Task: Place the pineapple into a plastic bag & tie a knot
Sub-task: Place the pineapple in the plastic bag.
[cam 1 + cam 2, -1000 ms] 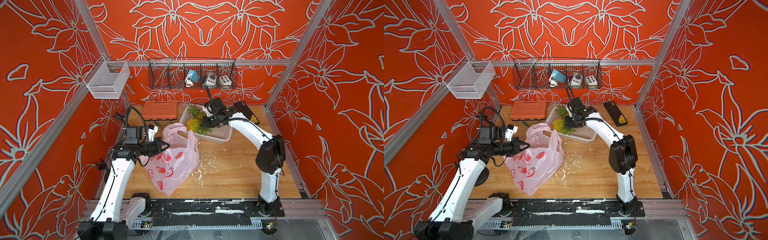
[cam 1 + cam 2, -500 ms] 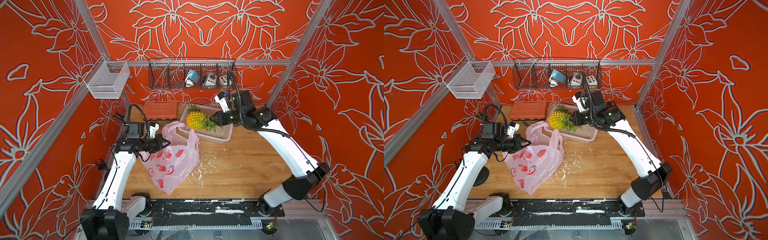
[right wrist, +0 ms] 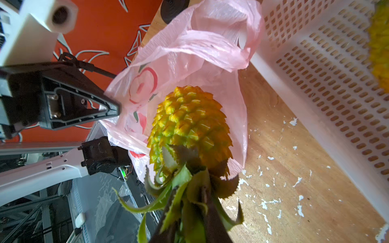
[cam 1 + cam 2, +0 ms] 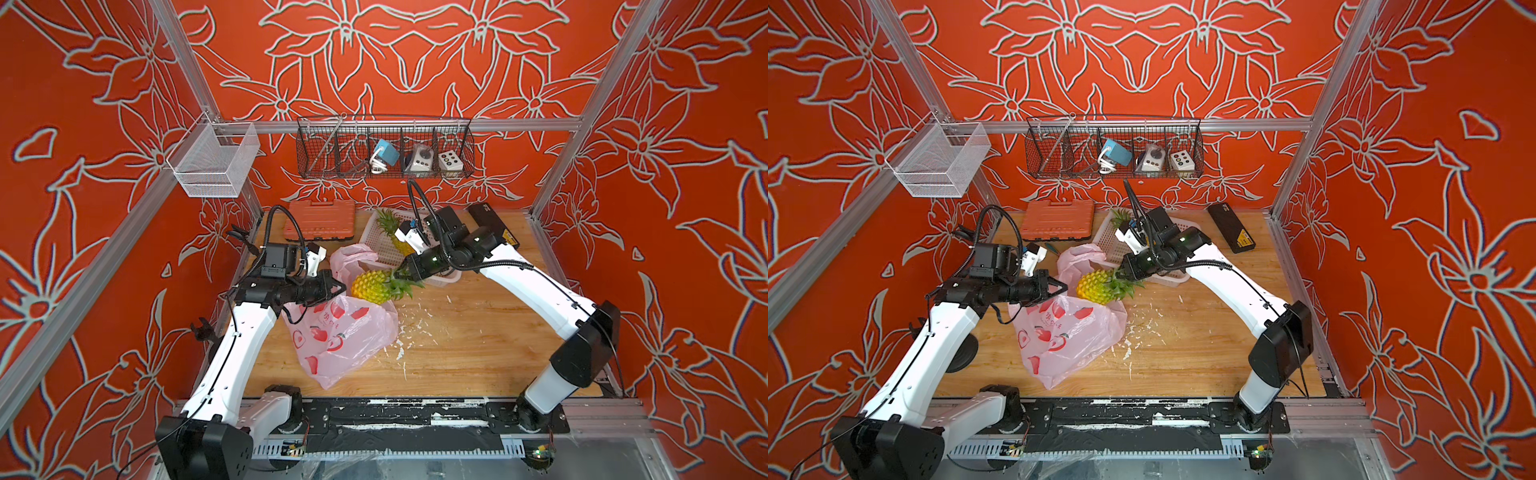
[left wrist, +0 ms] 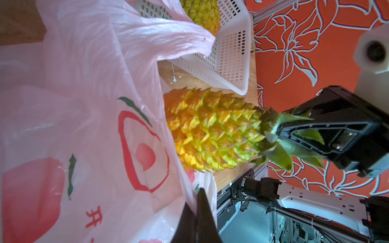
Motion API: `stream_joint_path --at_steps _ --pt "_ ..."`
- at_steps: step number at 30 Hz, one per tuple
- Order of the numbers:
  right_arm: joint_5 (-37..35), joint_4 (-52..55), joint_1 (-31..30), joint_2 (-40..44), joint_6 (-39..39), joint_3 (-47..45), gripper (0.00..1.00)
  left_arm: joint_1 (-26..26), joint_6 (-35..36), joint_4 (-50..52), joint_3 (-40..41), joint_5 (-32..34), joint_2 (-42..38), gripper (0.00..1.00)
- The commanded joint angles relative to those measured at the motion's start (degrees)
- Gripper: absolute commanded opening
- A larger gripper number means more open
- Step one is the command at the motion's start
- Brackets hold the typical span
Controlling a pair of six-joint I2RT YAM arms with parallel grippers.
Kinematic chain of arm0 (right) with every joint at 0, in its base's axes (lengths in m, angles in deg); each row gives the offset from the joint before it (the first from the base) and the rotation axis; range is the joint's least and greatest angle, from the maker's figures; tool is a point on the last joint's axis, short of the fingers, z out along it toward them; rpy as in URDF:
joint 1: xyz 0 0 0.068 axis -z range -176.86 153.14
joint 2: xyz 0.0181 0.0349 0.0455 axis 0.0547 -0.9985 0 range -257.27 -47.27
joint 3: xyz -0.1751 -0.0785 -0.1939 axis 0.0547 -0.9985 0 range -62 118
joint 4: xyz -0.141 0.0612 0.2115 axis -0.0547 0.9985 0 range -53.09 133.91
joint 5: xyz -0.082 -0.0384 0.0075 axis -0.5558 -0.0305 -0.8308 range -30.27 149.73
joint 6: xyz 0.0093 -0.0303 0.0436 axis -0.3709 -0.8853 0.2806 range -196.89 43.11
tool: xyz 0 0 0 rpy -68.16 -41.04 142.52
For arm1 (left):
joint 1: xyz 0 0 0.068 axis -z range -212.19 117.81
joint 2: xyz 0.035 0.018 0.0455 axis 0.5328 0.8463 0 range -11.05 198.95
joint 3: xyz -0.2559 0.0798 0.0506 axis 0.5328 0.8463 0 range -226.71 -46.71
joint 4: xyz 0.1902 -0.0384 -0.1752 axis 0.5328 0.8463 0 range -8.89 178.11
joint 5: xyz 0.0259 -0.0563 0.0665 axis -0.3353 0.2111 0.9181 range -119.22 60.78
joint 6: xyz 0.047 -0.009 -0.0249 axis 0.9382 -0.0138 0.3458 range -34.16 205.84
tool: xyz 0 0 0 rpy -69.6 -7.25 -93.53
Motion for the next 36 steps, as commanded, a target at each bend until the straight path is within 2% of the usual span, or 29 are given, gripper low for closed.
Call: stream_joint_path --at_steps 1,5,12,16,18,21,24,31,36 --pt "9.5 -6.6 -0.9 2.6 1.4 -3.5 0.00 0.2 2.2 0.1 -1.1 0.1 0.6 0.00" --pt "8.9 -12.7 -2.2 1.4 3.5 -7.2 0.00 1.3 3.5 -0.2 -1.4 -3.8 1.1 0.00" --pt "4.0 -27.4 -0.3 -6.5 14.1 -5.8 0.00 2.3 1.9 -0.8 1.3 -3.4 -0.2 0.00" --pt "2.0 -39.1 -1.5 -9.8 22.7 -8.0 0.00 2.4 -0.4 -3.0 3.3 -3.5 -1.0 0.00" --pt "-0.3 -42.4 -3.2 -10.7 24.1 -8.8 0.00 2.4 -1.7 -4.5 4.0 -4.1 -0.9 0.00" --pt "-2.5 -43.2 -6.2 -12.7 24.1 -6.7 0.00 2.6 -2.3 -5.6 4.0 -4.6 0.1 0.00" --pt "0.3 -42.1 -7.8 -17.3 24.4 -2.3 0.00 2.7 -1.9 -5.4 2.8 -4.9 1.3 0.00" --pt "5.4 -42.7 -8.9 -23.5 24.6 0.3 0.00 2.8 -0.8 -5.1 2.1 -4.8 2.4 0.00" --pt "7.8 -44.0 -8.7 -21.8 24.1 -3.3 0.00 2.8 0.2 -5.4 2.2 -5.9 3.1 0.00"
